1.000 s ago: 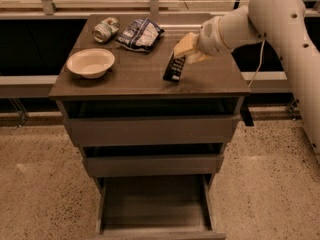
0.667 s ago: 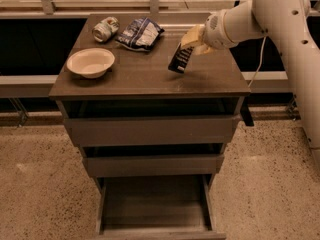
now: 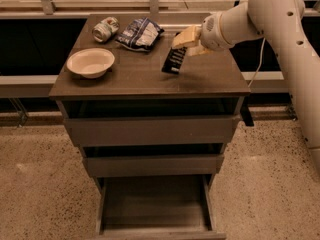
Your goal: Pick rxbar chocolate from bottom drawer and place on counter
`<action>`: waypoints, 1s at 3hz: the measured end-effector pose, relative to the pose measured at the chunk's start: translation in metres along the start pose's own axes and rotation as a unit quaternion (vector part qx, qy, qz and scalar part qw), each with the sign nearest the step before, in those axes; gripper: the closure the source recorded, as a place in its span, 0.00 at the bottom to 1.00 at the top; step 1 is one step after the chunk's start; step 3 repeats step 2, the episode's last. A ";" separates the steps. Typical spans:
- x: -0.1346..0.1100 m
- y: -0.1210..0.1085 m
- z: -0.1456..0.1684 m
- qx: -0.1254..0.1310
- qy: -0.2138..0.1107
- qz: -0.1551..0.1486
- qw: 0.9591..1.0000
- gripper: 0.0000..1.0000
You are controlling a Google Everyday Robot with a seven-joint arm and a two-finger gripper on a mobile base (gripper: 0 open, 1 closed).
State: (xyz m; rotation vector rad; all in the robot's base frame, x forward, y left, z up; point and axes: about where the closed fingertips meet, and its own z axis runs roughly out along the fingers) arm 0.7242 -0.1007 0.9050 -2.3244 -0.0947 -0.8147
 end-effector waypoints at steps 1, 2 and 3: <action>-0.001 -0.001 0.002 0.001 -0.002 0.000 1.000 0.00; -0.001 -0.001 0.003 0.001 -0.002 -0.001 1.000 0.00; -0.001 -0.001 0.003 0.001 -0.002 -0.001 1.000 0.00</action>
Offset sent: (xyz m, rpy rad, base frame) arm 0.0003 0.0019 -0.0013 0.0000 0.0016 0.0031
